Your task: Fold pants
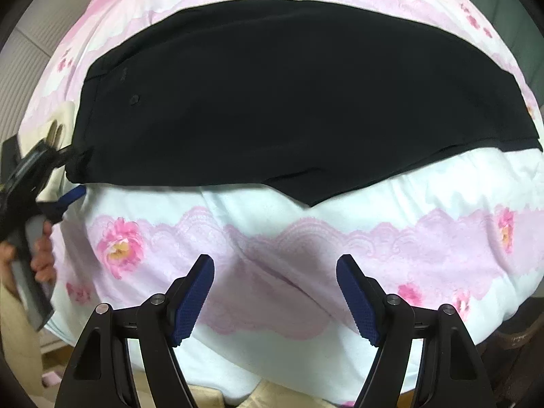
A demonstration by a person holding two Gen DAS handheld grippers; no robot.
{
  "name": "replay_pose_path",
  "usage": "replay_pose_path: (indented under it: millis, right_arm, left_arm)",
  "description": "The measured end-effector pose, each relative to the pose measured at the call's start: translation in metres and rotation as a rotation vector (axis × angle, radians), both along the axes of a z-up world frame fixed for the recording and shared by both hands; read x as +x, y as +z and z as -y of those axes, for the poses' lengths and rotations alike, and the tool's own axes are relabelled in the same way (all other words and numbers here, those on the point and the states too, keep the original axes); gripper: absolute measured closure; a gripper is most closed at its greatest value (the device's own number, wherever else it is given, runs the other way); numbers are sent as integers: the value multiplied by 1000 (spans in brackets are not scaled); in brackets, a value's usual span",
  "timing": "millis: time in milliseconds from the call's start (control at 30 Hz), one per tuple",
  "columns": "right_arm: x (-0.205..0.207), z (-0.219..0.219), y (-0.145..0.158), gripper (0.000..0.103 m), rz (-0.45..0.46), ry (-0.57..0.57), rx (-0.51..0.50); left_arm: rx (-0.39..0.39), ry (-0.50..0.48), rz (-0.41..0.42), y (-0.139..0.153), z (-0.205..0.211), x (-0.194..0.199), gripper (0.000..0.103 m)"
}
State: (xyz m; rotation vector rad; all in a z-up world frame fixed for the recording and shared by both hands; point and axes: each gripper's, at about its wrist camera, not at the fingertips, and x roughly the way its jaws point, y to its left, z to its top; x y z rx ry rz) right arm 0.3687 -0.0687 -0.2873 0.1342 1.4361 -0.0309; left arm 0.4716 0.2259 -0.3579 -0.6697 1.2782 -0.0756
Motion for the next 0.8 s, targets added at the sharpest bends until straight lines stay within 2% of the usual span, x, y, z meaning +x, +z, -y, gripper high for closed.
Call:
replay_pose_path:
  millis: [67,100,133,167,200,233,333,400,500,600,800]
  right_arm:
    - [-2,6,2,28,24,-12,-1]
    - [-3,9,3,28,29,-20,1]
    - [-4,15,3,28,34,-33,6]
    - [-7,22,4,28,37,-45,13]
    - [-6,27,3,28,37,-54,20]
    - [-4,31,2,28,38,-63,28]
    - [-2,45,0,28,55,-88,80]
    - [-2,46,1,28,72,-85,108]
    - [2,48,3,28,104,-84,163]
    - [9,48,6,28,158,-88,216]
    - [20,60,20,31,256,-157,279]
  left_arm:
    - [35,22,-11,-1,7,3,15]
    - [56,37,-22,2,9,4,28]
    - [66,52,-36,8,10,5,50]
    - [61,56,-43,13,12,5,56]
    - [66,65,-47,24,11,5,69]
    - [56,70,-24,42,10,5,74]
    - [29,64,88,91,10,9,76]
    - [50,44,160,127,17,22,76]
    - [107,12,210,158,29,43,76]
    - [171,-16,201,170,38,62,76]
    - [218,-50,188,173,43,71,76]
